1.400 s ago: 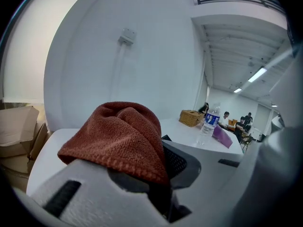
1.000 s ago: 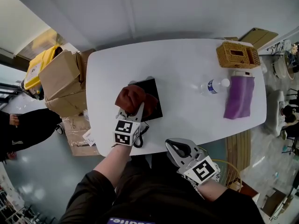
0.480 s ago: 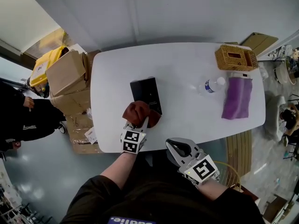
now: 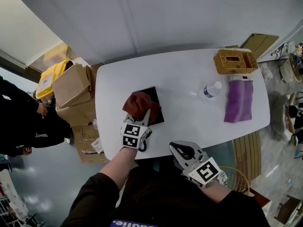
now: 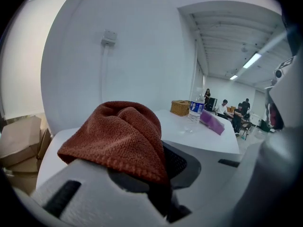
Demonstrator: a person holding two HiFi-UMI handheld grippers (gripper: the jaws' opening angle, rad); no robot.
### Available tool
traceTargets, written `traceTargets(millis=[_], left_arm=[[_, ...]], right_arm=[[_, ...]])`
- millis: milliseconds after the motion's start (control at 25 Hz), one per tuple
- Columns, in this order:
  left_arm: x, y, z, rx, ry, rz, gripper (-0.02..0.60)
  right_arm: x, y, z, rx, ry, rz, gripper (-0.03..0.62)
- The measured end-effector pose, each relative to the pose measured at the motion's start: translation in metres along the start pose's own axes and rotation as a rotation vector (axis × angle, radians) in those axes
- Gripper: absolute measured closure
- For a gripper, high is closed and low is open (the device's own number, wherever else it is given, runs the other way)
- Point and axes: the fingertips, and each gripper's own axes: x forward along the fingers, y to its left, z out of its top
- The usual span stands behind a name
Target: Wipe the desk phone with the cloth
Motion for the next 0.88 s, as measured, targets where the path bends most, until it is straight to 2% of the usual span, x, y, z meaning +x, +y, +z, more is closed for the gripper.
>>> traceTargets(millis=[160, 320, 520, 880], left_arm=[[0.021, 0.021, 0.026, 0.049, -0.005, 0.012, 0.525], [0.039, 0.031, 0.027, 0.061, 0.044, 0.016, 0.525], [0.042, 0.021, 0.007, 0.041, 0.091, 0.000, 0.525], [0.020, -0.027, -0.050, -0.059, 0.153, -0.038, 0.525]], right_arm=[[0.001, -0.005, -0.009, 0.026, 0.005, -0.018, 0.568], [0.001, -0.007, -0.013, 0.037, 0.018, -0.027, 0.568], [-0.002, -0.015, -0.019, 0.051, 0.019, -0.056, 0.568], [-0.007, -0.017, -0.022, 0.054, 0.024, -0.051, 0.568]])
